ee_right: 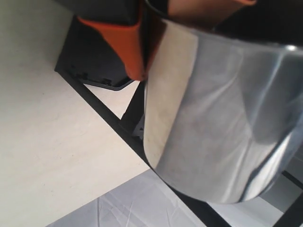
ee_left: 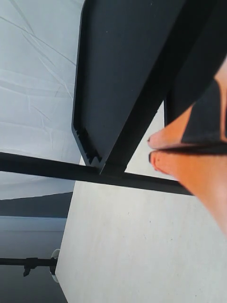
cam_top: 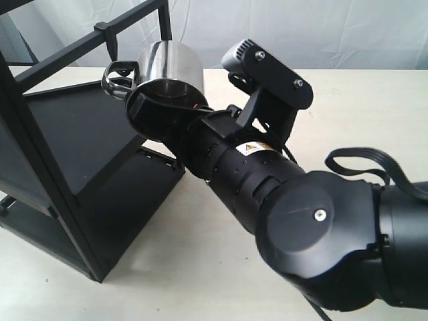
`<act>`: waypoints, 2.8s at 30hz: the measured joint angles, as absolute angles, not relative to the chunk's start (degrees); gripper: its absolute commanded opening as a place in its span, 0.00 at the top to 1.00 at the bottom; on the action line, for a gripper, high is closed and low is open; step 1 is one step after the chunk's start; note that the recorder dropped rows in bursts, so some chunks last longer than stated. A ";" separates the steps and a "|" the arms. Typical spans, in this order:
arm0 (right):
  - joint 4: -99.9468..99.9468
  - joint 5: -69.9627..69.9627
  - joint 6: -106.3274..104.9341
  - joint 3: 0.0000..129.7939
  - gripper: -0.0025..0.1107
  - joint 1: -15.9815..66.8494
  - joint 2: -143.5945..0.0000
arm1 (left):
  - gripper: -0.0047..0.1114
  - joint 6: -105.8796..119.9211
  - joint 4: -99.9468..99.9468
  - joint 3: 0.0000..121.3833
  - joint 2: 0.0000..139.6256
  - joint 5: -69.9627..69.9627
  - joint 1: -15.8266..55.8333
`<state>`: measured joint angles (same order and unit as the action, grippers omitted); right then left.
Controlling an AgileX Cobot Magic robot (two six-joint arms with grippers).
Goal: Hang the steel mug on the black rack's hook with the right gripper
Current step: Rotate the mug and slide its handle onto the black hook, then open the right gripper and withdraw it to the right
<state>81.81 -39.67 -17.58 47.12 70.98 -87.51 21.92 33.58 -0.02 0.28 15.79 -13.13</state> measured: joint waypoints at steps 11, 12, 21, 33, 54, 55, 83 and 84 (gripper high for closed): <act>81.93 -38.83 -18.34 47.12 0.98 70.98 -87.51 | 0.95 21.92 33.58 -0.02 0.28 15.79 -13.13; 81.93 -38.70 -18.46 47.12 0.98 70.98 -87.51 | 0.95 21.92 33.58 -0.02 0.28 15.79 -13.13; 81.93 -38.47 -18.80 47.12 0.98 70.98 -87.51 | 0.95 21.92 33.58 -0.02 0.28 15.79 -13.13; 81.93 -38.47 -19.27 47.12 0.98 70.98 -87.51 | 0.95 21.92 33.58 -0.02 0.28 15.79 -13.13; 81.49 -28.11 -22.33 46.33 0.62 71.47 -88.83 | 0.95 21.92 33.58 -0.02 0.28 15.79 -13.13; 81.49 -27.82 -22.33 46.33 0.62 71.47 -88.83 | 0.95 21.92 33.58 -0.02 0.28 15.79 -13.13; 100.04 -59.20 -81.55 44.72 0.99 71.59 -61.97 | 0.95 21.92 33.58 -0.02 0.28 15.79 -13.13; 100.04 -60.17 -82.40 44.72 0.99 71.59 -61.48 | 0.95 21.92 33.58 -0.02 0.28 15.79 -13.13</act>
